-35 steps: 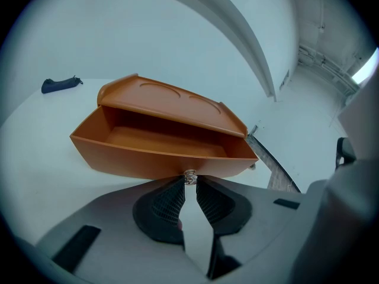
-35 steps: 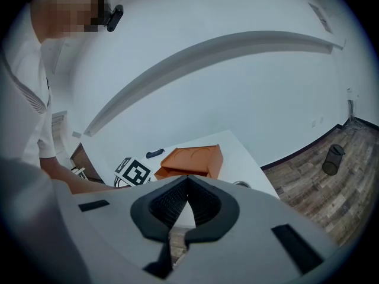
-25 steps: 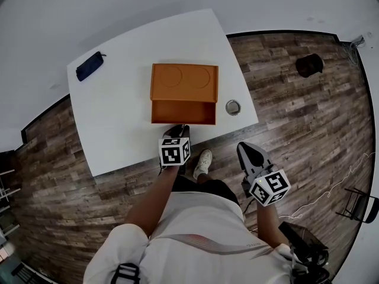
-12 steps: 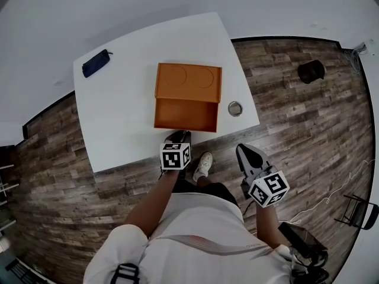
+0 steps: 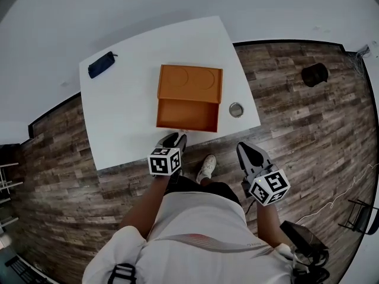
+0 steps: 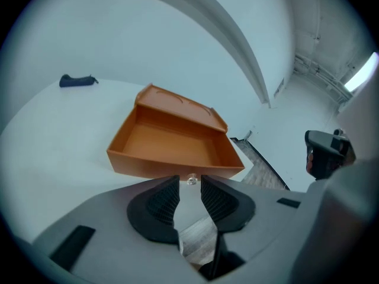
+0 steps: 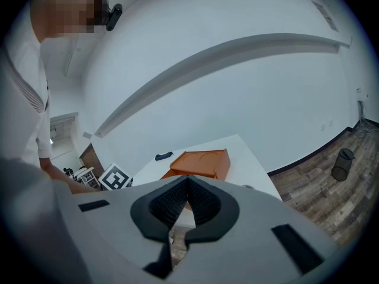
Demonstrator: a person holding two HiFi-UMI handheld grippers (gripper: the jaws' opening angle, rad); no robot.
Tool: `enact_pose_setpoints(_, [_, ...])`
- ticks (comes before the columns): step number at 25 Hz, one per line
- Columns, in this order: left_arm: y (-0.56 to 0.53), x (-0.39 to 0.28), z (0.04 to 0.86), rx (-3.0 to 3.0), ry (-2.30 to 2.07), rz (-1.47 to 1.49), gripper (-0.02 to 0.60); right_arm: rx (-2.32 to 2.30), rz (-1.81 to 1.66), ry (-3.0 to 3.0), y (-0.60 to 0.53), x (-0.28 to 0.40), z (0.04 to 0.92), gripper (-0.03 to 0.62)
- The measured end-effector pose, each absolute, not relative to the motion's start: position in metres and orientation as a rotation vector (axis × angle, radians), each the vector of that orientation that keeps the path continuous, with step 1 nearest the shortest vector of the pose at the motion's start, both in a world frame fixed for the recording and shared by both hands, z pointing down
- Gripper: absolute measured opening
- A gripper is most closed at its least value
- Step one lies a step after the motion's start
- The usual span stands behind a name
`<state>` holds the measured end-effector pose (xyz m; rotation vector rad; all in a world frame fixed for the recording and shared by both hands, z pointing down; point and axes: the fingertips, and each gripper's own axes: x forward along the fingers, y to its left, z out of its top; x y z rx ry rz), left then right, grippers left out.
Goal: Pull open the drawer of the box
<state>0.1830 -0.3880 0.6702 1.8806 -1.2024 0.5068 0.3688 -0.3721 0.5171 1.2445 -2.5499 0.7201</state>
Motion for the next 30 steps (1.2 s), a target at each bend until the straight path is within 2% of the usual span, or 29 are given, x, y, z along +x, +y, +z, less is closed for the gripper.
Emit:
enact_pose_setpoints(5, [-0.395, 0.184, 0.595, 2.033, -1.302, 0.361, 0.116, 1.210, 0.710, -2.630, -0.380, 0.374, 0.510, -0.002])
enact_pose_setpoints(7, [-0.397, 0.179, 0.562, 2.074, -1.363, 0.292, 0.064, 1.200, 0.720, -2.661, -0.384, 0.370, 0.507, -0.002])
enact_pose_setpoints(11, [-0.389, 0.163, 0.512, 2.173, -1.494, 0.306, 0.013, 1.159, 0.708, -2.720, -0.378, 0.350, 0.496, -0.002])
enact_pose_setpoints(18, [-0.362, 0.132, 0.459, 2.320, -1.543, 0.203, 0.012, 1.270, 0.653, -2.730, -0.362, 0.335, 0.478, -0.002])
enact_pose_setpoints(30, [-0.254, 0.026, 0.410, 2.524, -1.503, 0.045, 0.012, 1.444, 0.437, -2.695, -0.253, 0.244, 0.436, -0.002])
